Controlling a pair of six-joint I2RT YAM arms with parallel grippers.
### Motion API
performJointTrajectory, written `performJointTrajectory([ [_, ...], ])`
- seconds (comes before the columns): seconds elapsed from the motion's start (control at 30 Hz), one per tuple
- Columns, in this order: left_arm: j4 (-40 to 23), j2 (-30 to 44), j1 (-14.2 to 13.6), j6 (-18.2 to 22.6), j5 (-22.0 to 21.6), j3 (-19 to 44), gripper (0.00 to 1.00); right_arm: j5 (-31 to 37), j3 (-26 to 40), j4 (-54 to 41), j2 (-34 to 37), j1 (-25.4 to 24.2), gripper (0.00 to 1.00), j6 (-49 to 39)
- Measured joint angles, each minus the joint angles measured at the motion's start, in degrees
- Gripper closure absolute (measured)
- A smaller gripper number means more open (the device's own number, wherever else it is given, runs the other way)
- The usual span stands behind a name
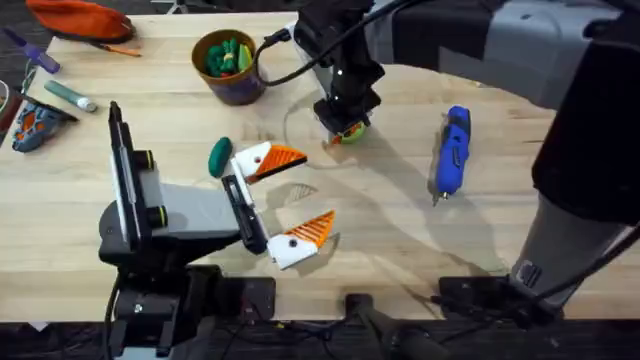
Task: Pick up the gripper from the table and insert it into the empty holder that is missing its gripper. Then pick up a screw, insert it into the mounting hole, and use the screwdriver to tighten it. Finally, clean up the table by picking up the vegetable and placing it into the bucket.
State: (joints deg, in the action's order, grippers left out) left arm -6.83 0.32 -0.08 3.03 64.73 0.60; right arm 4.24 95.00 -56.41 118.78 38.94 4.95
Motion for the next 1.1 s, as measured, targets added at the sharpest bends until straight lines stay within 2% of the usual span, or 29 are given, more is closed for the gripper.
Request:
performJointTrajectory([
  [0.27, 0.0, 0.0, 0.0, 0.0, 0.0, 0.0, 0.015, 0.1, 0.0, -0.2, 0.0, 0.0, 0.807, 0.0],
  [0.67, 0.0, 0.0, 0.0, 0.0, 0.0, 0.0, 0.015, 0.0, 0.0, -1.3, 0.0, 0.0, 0.979, 0.0],
  [1.1, 0.0, 0.0, 0.0, 0.0, 0.0, 0.0, 0.016, -0.1, 0.0, -1.3, 0.0, -0.2, 0.989, 0.0],
])
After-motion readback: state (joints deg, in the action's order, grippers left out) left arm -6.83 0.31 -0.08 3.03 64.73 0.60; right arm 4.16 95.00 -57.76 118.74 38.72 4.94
